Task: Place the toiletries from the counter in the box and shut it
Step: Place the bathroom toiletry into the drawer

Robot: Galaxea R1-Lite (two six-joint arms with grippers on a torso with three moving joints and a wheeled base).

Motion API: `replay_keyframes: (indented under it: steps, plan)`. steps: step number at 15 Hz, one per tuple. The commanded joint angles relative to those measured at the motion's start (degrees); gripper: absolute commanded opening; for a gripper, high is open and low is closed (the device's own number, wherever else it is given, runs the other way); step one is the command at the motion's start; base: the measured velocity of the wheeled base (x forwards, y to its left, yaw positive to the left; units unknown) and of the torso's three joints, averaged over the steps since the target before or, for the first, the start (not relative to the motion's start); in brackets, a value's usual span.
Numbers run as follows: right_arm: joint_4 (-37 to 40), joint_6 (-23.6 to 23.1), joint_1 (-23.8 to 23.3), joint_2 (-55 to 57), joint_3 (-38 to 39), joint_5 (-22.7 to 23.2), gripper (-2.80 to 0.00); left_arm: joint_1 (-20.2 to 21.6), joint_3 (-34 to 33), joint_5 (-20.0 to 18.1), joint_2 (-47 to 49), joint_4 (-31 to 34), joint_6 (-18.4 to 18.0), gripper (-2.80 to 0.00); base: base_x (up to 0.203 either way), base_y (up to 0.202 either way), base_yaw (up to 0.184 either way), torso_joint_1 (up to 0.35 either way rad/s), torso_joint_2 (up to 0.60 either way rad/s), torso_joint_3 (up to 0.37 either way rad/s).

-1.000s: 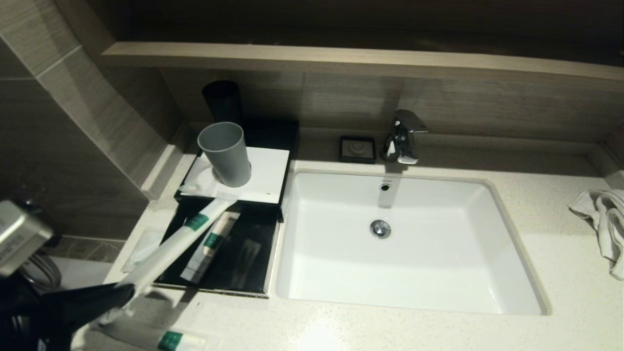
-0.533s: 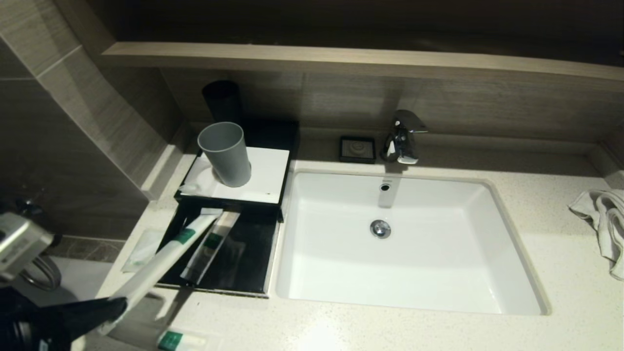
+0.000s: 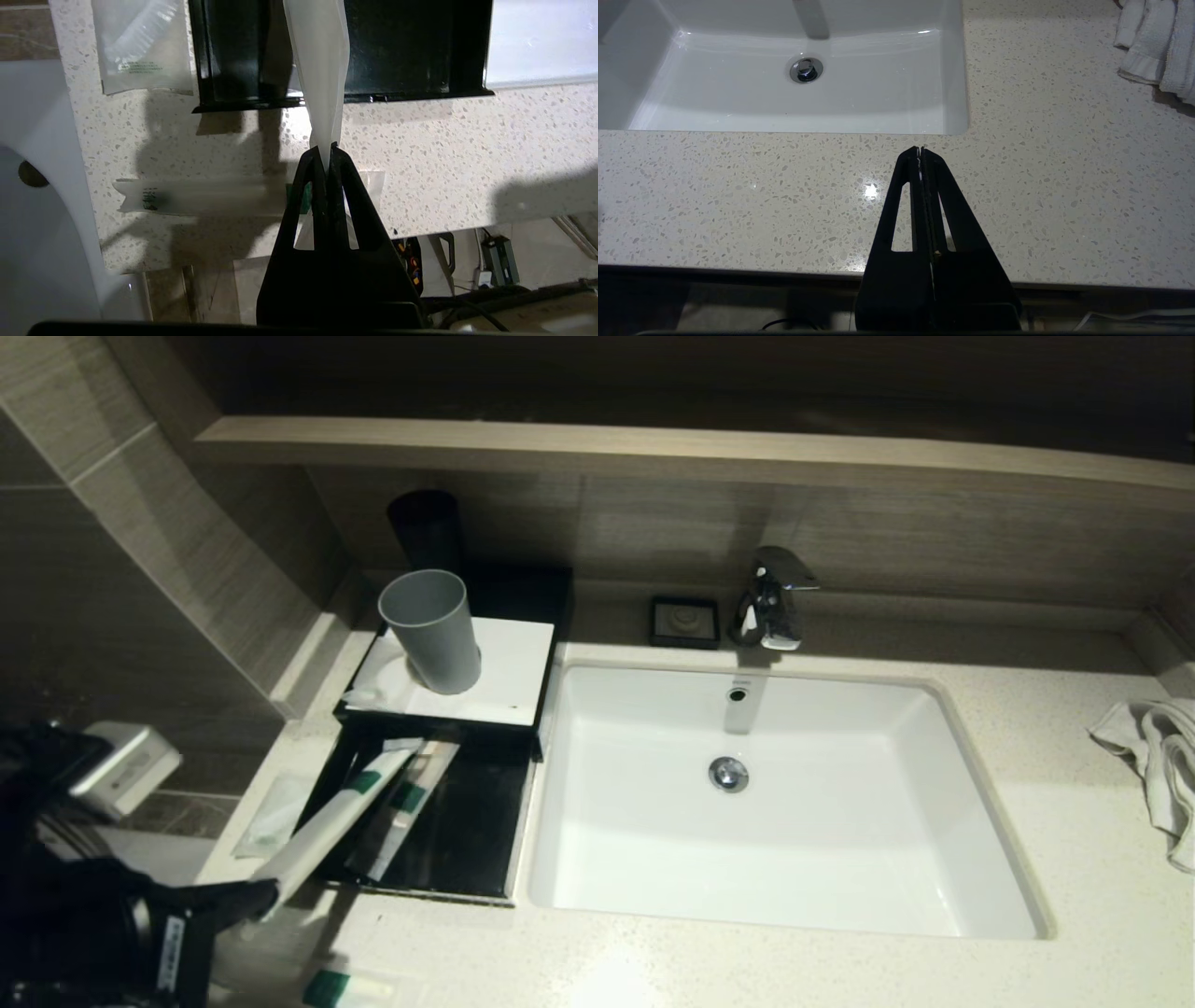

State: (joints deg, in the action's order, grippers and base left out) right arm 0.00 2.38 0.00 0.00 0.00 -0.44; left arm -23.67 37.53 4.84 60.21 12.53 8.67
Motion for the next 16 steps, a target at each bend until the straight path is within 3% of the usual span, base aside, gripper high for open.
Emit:
replay_keyframes:
  steps: [1, 12, 16]
  plan:
    - [0.0, 0.1, 0.0, 0.0, 0.0, 0.0, -2.80, 0.1, 0.0, 1.9, 3.8, -2.0, 0.5, -2.80, 0.000, 0.000, 0.000, 0.000, 0.00, 0.000]
    - [0.0, 0.1, 0.0, 0.0, 0.0, 0.0, -2.80, 0.3, 3.0, 2.3, 18.1, -13.0, -1.3, -2.80, 0.000, 0.000, 0.000, 0.000, 0.00, 0.000]
    - [0.0, 0.1, 0.0, 0.0, 0.0, -0.1, -2.80, 2.5, 3.1, 2.3, 22.4, -17.2, -3.2, -2.80, 0.000, 0.000, 0.000, 0.000, 0.00, 0.000]
